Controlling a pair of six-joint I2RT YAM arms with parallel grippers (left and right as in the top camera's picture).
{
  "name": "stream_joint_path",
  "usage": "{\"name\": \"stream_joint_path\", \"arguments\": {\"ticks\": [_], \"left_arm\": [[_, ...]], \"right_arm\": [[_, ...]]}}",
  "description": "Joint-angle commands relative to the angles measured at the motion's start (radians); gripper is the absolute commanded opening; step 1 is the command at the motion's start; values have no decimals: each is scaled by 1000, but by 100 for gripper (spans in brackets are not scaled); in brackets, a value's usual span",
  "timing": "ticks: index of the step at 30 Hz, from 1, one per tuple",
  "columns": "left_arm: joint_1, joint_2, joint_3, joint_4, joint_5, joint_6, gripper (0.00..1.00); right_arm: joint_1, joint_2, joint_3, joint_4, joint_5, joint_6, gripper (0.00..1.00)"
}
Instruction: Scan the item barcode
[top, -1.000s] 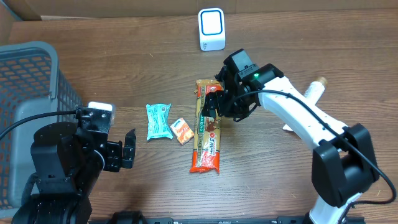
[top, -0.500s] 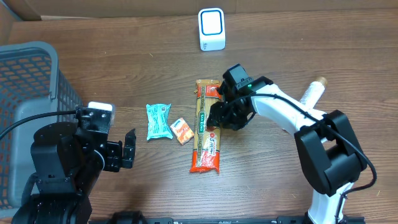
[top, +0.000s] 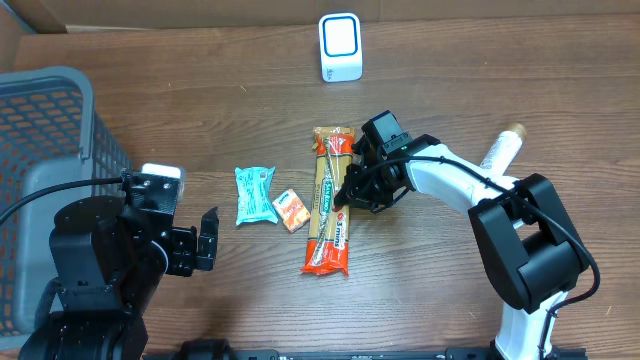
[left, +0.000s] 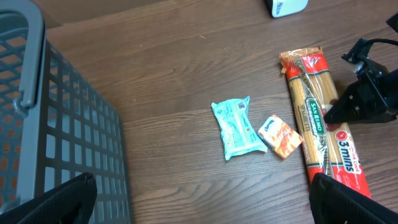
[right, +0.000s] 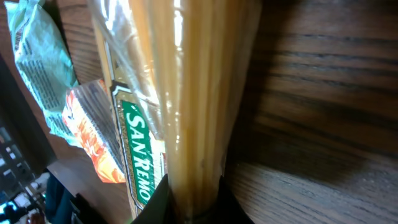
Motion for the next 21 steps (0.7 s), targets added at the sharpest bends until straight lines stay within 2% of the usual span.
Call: {"name": "stream_joint_path", "arguments": {"ticks": [1, 8, 12, 17, 21], "left_arm": [[4, 0, 2, 3, -9, 23, 100], [4, 0, 2, 3, -9, 23, 100], [4, 0, 2, 3, -9, 23, 100], [4, 0, 2, 3, -9, 23, 100], [4, 0, 2, 3, -9, 23, 100]], "right_arm": [[2, 11, -13, -5, 14, 2, 4], [-22, -102, 33, -107, 41, -69, 4], [-22, -185, 108, -243, 105, -76, 4], [16, -204, 243, -521, 405, -76, 4], [66, -204, 284, -652, 733, -67, 4]]}}
